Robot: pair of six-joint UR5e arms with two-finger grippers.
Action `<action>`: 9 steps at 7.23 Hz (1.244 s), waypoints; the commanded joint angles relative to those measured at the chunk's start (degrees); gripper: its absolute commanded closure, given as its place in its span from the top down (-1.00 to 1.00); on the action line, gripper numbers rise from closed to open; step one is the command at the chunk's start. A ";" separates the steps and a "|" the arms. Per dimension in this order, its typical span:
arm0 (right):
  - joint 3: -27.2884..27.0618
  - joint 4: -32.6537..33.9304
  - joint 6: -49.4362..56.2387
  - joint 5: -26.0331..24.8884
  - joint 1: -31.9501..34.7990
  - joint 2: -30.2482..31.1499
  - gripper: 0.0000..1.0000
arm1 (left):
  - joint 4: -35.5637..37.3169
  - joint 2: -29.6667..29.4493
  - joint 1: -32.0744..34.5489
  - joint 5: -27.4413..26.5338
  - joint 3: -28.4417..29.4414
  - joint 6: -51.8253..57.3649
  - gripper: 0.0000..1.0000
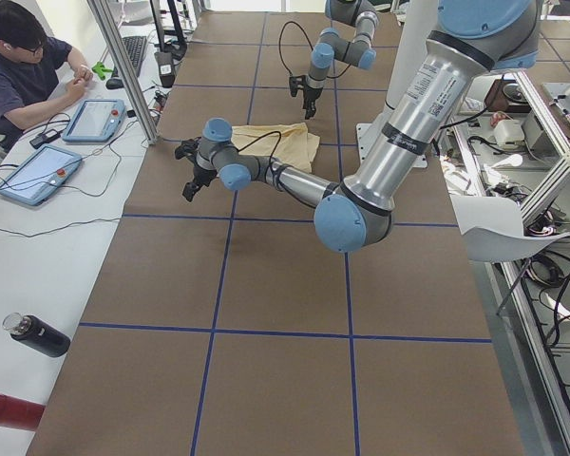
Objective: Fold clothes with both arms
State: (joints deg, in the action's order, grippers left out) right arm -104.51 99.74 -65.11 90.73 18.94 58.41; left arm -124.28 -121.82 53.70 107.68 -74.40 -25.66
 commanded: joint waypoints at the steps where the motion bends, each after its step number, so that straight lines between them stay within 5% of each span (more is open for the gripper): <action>1: 11.63 -14.69 0.50 0.06 2.06 -5.55 0.81 | 0.00 0.00 0.00 0.07 -0.04 -0.09 1.00; 2: 15.27 -15.09 0.94 0.23 2.59 -8.55 0.64 | 0.00 0.00 0.00 0.07 -0.04 -0.09 1.00; 6: 15.22 -12.73 8.15 2.79 4.70 -9.02 -0.14 | 0.00 0.70 -0.09 0.07 -0.13 -0.18 1.00; 9: 15.31 -11.49 8.16 2.87 4.53 -9.28 -0.37 | -0.44 0.79 -0.18 0.07 -0.04 -0.18 1.00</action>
State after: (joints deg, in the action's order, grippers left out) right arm -89.24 88.03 -57.02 93.58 23.54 49.26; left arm -124.66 -121.12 53.54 107.69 -74.45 -25.84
